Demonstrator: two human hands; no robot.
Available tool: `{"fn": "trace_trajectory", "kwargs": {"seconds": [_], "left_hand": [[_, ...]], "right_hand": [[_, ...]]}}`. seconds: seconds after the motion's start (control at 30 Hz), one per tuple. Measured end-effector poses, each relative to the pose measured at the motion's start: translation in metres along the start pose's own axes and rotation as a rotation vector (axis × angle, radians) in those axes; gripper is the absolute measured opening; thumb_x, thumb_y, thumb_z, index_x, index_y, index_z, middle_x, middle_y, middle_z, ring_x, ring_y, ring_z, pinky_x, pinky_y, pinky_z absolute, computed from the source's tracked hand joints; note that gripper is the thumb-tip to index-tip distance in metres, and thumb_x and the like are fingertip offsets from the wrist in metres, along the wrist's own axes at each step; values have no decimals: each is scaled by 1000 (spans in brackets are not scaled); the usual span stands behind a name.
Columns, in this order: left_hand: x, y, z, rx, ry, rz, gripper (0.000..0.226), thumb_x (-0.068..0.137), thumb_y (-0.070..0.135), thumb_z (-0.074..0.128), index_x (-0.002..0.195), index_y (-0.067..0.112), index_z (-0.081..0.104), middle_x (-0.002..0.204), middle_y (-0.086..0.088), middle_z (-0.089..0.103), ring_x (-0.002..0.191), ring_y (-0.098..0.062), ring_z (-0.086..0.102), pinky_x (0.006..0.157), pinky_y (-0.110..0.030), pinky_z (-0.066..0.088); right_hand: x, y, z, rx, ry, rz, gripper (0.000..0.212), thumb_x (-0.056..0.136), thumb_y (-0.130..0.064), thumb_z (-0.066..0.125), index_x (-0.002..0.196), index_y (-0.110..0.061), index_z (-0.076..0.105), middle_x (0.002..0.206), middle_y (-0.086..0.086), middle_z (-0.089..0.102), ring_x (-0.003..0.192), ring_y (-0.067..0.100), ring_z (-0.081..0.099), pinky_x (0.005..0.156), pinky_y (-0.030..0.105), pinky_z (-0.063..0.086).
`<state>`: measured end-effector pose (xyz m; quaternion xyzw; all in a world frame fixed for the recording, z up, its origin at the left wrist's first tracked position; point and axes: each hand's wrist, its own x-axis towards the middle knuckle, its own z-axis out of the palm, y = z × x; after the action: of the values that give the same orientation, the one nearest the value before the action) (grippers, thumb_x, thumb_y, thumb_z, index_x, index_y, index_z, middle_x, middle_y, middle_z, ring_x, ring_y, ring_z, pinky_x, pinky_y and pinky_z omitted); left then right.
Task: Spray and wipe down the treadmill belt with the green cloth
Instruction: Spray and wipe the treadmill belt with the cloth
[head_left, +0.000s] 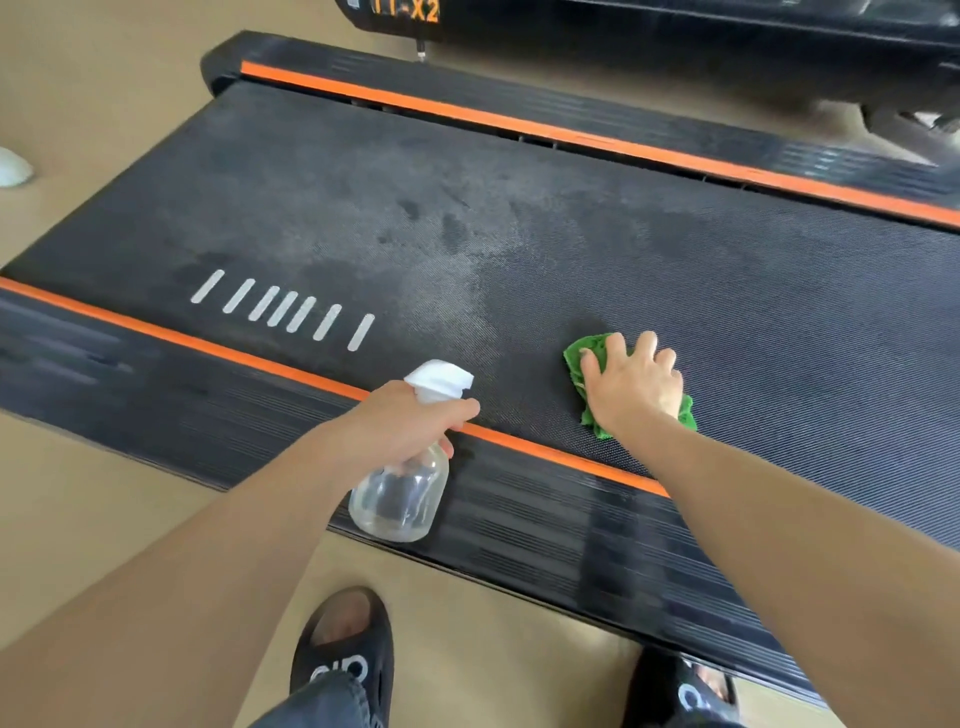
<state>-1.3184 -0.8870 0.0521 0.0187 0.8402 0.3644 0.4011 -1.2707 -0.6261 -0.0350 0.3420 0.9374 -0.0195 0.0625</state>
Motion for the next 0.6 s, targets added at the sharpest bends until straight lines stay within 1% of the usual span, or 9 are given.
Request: {"fn": "trace_trajectory", "kwargs": {"seconds": [0.1, 0.2, 0.27, 0.33, 0.37, 0.43, 0.5, 0.57, 0.6], "left_hand": [[1, 3, 9, 7, 32, -1, 35, 91, 46, 70, 83, 12, 73, 72, 2, 73, 58, -13, 62, 65, -27, 54], [1, 2, 13, 29, 73, -11, 34, 92, 42, 69, 75, 12, 68, 72, 1, 69, 63, -18, 63, 71, -32, 56], [1, 1, 11, 28, 84, -7, 34, 92, 43, 69, 76, 12, 70, 79, 0, 74, 64, -16, 62, 71, -31, 57], [1, 2, 6, 10, 72, -14, 32, 93, 44, 69, 85, 13, 74, 90, 0, 80, 59, -12, 59, 59, -24, 52], [1, 3, 3, -4, 75, -18, 33, 93, 45, 69, 87, 13, 75, 92, 0, 80, 58, -12, 58, 58, -23, 49], [0, 2, -3, -11, 86, -22, 35, 91, 45, 70, 79, 12, 71, 85, -2, 77, 59, -16, 57, 61, -25, 49], [-2, -2, -9, 10, 112, -36, 37, 87, 46, 70, 71, 13, 67, 78, -6, 70, 62, -20, 59, 67, -30, 50], [-2, -5, -12, 13, 143, -53, 36, 86, 46, 69, 73, 12, 70, 84, -10, 75, 66, -19, 60, 70, -32, 50], [-3, -6, -13, -13, 163, -53, 35, 87, 46, 69, 79, 11, 73, 90, -9, 78, 66, -18, 60, 69, -30, 50]], "right_hand": [[-1, 0, 0, -22, 0, -8, 52, 104, -55, 20, 135, -19, 41, 138, 16, 38, 115, 37, 42, 89, 45, 38], [0, 0, -1, -32, -13, -10, 51, 104, -55, 19, 135, -20, 41, 138, 15, 38, 114, 36, 42, 87, 44, 37], [0, 0, 0, -35, -10, -13, 52, 104, -55, 19, 134, -20, 41, 136, 15, 39, 112, 35, 43, 85, 43, 37], [1, 1, 0, -33, -8, -16, 52, 103, -56, 19, 134, -20, 42, 135, 15, 39, 111, 36, 43, 86, 44, 37], [1, 2, 0, -31, -7, -17, 52, 103, -56, 20, 134, -20, 42, 134, 15, 39, 112, 36, 43, 86, 44, 38], [1, 2, 0, -28, -4, -17, 52, 103, -55, 20, 134, -20, 42, 134, 15, 39, 112, 36, 43, 87, 45, 38], [1, 1, 0, -26, -1, -20, 52, 103, -55, 21, 133, -19, 42, 134, 15, 39, 112, 37, 43, 87, 45, 38], [1, 1, 1, -25, 4, -23, 52, 103, -56, 21, 133, -19, 43, 134, 16, 40, 112, 37, 43, 87, 45, 39], [1, 1, 2, -25, 6, -23, 52, 103, -56, 21, 133, -19, 43, 134, 16, 40, 112, 37, 43, 87, 46, 39]]}}
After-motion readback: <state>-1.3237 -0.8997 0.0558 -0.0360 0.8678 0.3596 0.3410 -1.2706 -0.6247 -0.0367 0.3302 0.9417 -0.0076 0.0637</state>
